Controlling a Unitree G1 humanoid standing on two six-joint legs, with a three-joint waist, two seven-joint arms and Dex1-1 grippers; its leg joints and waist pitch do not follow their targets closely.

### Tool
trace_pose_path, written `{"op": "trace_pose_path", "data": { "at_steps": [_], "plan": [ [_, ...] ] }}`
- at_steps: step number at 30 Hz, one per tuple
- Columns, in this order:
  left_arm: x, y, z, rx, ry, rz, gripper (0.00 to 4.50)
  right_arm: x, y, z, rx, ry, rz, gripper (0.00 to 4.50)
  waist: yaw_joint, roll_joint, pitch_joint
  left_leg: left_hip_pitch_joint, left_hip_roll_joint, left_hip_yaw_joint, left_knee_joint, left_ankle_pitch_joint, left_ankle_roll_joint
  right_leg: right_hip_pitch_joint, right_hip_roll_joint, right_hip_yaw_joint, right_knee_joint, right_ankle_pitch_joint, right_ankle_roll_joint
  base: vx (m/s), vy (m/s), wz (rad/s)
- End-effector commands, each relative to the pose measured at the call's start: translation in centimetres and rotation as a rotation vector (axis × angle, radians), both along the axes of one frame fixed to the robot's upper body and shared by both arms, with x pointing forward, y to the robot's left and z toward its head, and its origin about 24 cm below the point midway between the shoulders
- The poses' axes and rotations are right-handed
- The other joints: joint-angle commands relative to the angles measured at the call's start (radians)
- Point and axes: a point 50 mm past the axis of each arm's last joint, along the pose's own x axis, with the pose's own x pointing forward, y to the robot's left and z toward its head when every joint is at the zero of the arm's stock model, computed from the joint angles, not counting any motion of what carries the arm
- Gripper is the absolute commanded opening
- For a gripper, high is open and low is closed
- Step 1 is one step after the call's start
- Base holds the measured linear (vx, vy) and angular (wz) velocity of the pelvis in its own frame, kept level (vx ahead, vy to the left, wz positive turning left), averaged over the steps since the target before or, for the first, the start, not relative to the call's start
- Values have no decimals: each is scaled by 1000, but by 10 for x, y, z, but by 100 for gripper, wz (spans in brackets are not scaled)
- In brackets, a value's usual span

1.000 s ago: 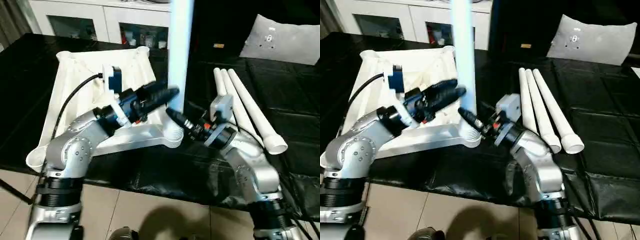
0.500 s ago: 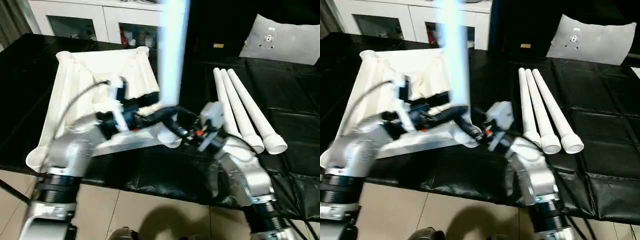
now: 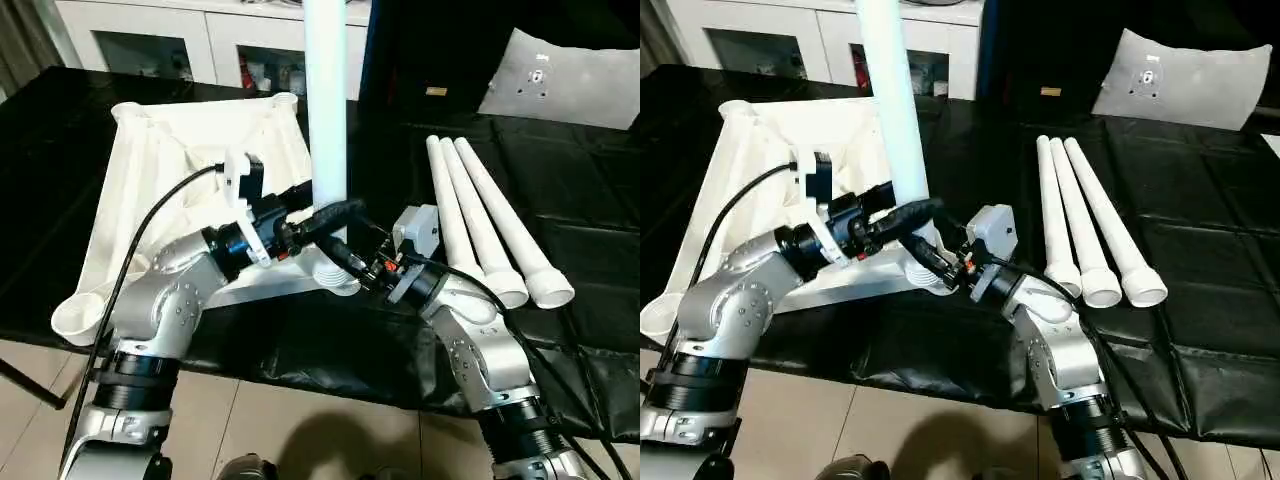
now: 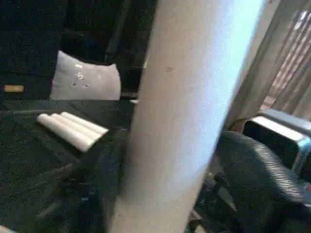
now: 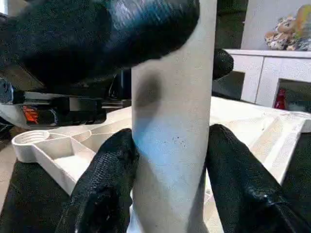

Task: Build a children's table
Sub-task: Pick table leg

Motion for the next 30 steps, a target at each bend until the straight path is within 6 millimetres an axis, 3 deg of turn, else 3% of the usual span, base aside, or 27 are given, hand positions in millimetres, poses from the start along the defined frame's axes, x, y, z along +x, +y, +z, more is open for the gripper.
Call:
{"op": "trace_pose_path", "data": {
  "at_steps": [1, 2, 12, 24, 25, 28, 30],
  "plan": [
    [-2, -5, -2, 27, -6, -23, 296, 5, -3, 8, 13, -17, -21, 184, -1, 0, -76, 18, 91, -24, -76, -138, 61, 46, -97, 53, -76, -52, -252, 0, 0, 0],
    [-1, -5, -2, 27, -6, -21, 266, 5, -3, 8, 14, -17, -20, 184, 0, 0, -76, 19, 91, -23, -76, -139, 58, 46, -98, 54, -76, -55, -252, 0, 0, 0],
    [4, -3, 0, 23, -1, 16, 206, 7, -1, 9, 17, -21, -24, 184, 0, 3, -78, 19, 91, -24, -75, -132, 59, 47, -98, 52, -73, -26, -258, 0, 0, 0],
    [13, -1, 9, 69, -11, 87, 197, 11, -4, 14, 22, -23, -44, 184, 0, 2, -79, 20, 90, -23, -74, -127, 56, 48, -96, 52, -72, -22, -259, 0, 0, 0],
    [14, -1, 14, 80, -15, 93, 196, 11, -4, 16, 40, 2, -18, 240, 0, 2, -79, 20, 89, -23, -74, -129, 57, 48, -97, 52, -72, -24, -260, 0, 0, 0],
    [17, 1, 21, 110, -13, 109, 195, 10, -5, 25, 56, 0, 32, 254, 1, 2, -79, 19, 88, -24, -72, -123, 61, 50, -95, 52, -70, -18, -263, 0, 0, 0],
    [19, 2, 24, 115, -14, 111, 191, 10, -8, 31, 67, 3, 42, 289, 2, 2, -81, 19, 89, -24, -71, -107, 61, 49, -96, 51, -68, -2, -259, 0, 0, 0]
  ]
}}
